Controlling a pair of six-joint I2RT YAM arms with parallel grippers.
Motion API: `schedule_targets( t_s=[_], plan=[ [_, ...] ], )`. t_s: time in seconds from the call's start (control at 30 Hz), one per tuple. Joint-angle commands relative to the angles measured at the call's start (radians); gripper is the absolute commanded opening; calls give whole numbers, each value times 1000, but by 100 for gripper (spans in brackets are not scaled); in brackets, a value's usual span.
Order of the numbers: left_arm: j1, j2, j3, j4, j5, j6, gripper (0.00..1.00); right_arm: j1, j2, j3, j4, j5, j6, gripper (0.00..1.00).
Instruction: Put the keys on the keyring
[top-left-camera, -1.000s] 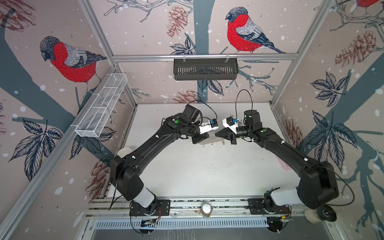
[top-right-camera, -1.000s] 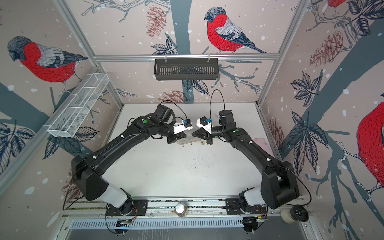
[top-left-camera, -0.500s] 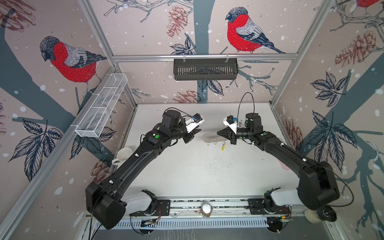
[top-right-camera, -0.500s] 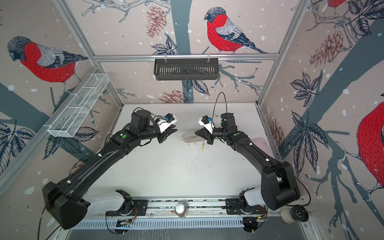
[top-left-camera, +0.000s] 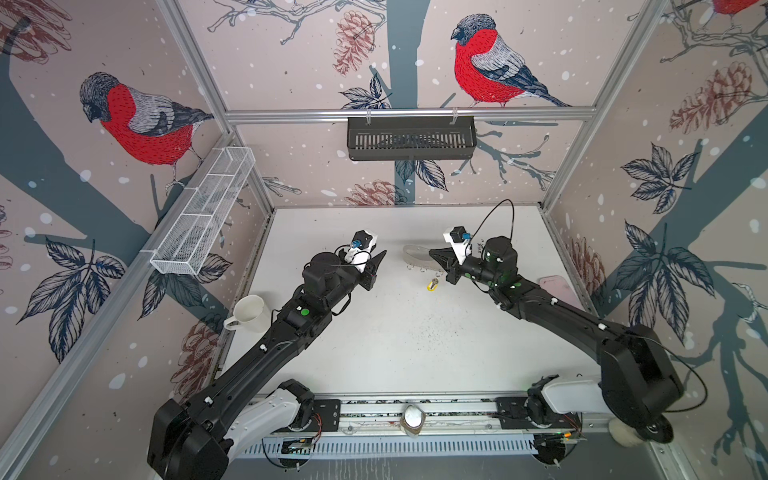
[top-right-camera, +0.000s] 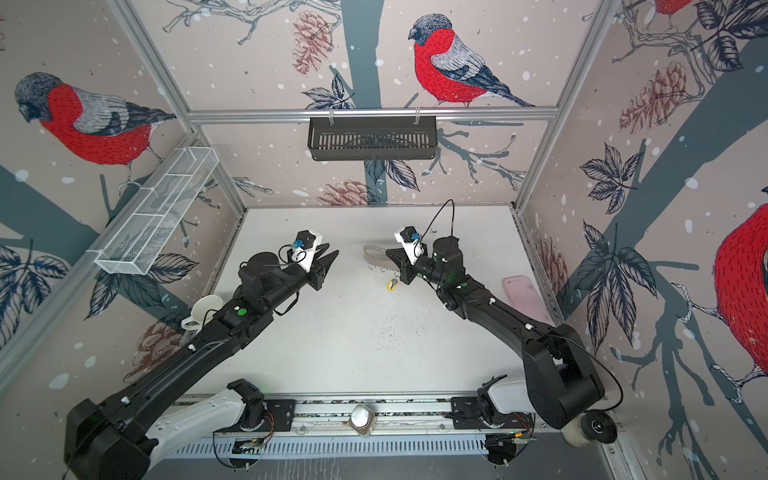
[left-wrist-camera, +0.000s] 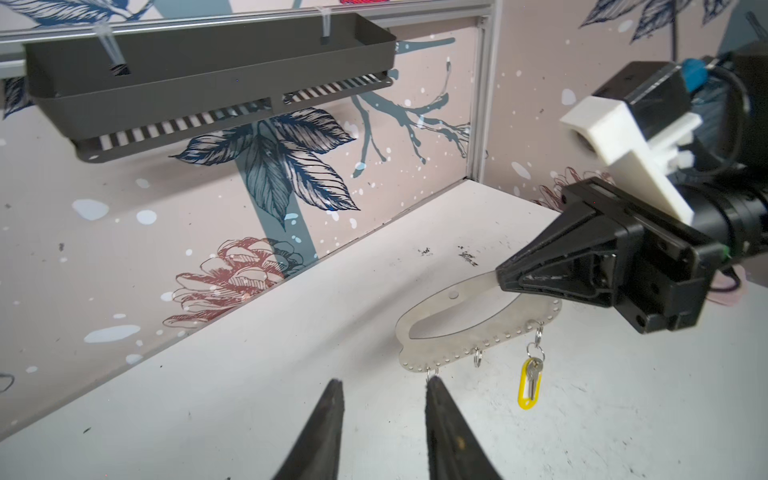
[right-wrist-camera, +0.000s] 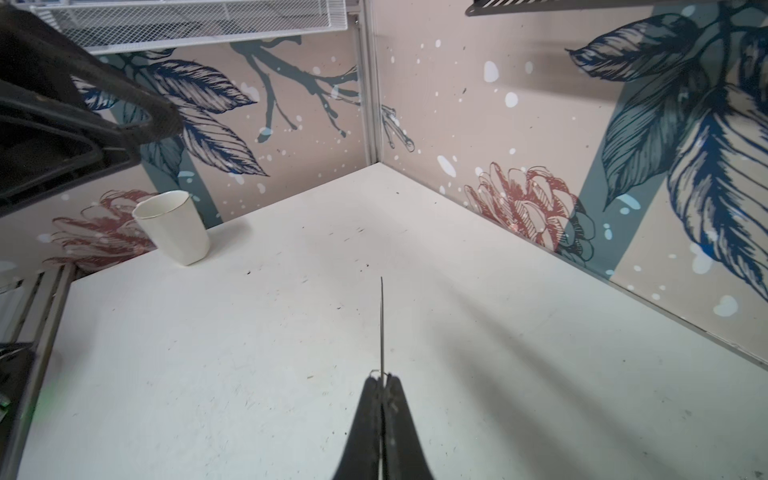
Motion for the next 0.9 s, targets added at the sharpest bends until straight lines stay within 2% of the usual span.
schedule_targets(
  t_s=[0.0,0.1,0.27,0.37,0.5,0.7,0.87],
  plan=[
    [1,2,-13,89,-156,-89,34,33,15,-11,153,212,95,0],
    [1,5,-50,118,-200,-121,35,62,40,-24,208,317,144,0],
    [1,21,-177,303,-248,-212,36,134,76,-45,291,491,155,0],
    [1,42,-185,309,-252,-240,37,178,113,-32,304,572,156,0],
    [1,47,-190,304,-231,-265,36,233,176,-1,327,659,162,0],
    [1,-2,-222,311,-262,-264,37,327,288,59,383,786,180,0],
    [1,-50,-237,287,-293,-252,37,380,378,117,418,809,206,0]
  ],
)
